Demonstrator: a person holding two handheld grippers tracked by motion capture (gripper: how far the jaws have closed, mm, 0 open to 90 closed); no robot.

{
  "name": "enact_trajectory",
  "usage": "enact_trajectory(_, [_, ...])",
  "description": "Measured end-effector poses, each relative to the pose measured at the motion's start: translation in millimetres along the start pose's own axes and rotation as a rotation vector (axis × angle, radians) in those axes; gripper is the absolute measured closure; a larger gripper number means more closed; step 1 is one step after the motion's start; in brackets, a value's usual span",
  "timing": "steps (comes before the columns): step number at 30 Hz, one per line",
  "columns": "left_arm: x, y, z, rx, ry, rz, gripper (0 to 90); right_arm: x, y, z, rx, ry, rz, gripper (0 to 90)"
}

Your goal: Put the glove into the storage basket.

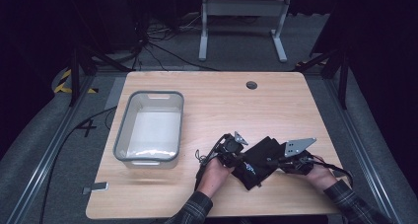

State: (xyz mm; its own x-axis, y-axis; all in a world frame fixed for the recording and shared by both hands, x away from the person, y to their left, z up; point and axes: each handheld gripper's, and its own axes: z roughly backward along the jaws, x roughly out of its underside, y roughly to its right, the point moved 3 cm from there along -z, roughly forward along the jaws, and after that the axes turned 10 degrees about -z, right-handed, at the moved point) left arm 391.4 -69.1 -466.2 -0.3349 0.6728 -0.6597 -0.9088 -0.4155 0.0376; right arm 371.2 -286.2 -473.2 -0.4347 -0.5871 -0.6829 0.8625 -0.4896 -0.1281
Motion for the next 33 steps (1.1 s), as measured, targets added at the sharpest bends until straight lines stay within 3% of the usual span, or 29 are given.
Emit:
enact_trajectory(2, [0.3,-2.9,1.0,-0.002,-0.010,0.002,89.6,-0.1,-0.8,0.7,0.000,0.000,0.003,90.0])
enact_trajectory(6, [-3.0,-3.4,8.4,0.006,0.018,0.012,88.7,0.6,-1.6,9.3,0.011,0.026,-0.001,89.3])
enact_trajectory(9, [-9.2,-6.5,15.0,0.013,0.051,0.016,83.3,4.6,-0.1,20.1,0.023,0.048,-0.016,83.3])
enact_trajectory(13, [-17.6,-8.1,15.3,0.017,0.058,0.007,68.1,13.9,5.5,33.9,0.065,0.068,-0.049,71.0])
enact_trajectory(16, [-23.0,-7.6,8.9,0.033,0.048,-0.004,51.7,26.4,11.3,43.6,0.119,0.068,-0.083,55.7])
enact_trajectory(22, [-33.3,-3.6,-7.2,0.077,0.027,-0.032,29.8,49.2,20.9,56.0,0.156,0.073,-0.159,40.4])
enact_trajectory(28, [-38.5,3.7,-23.9,0.109,0.013,-0.057,14.9,64.9,28.8,61.0,0.218,0.082,-0.174,24.2])
enact_trajectory(33, [-37.5,8.1,-32.5,0.102,-0.009,-0.078,10.3,69.4,34.1,56.1,0.246,0.072,-0.181,15.8])
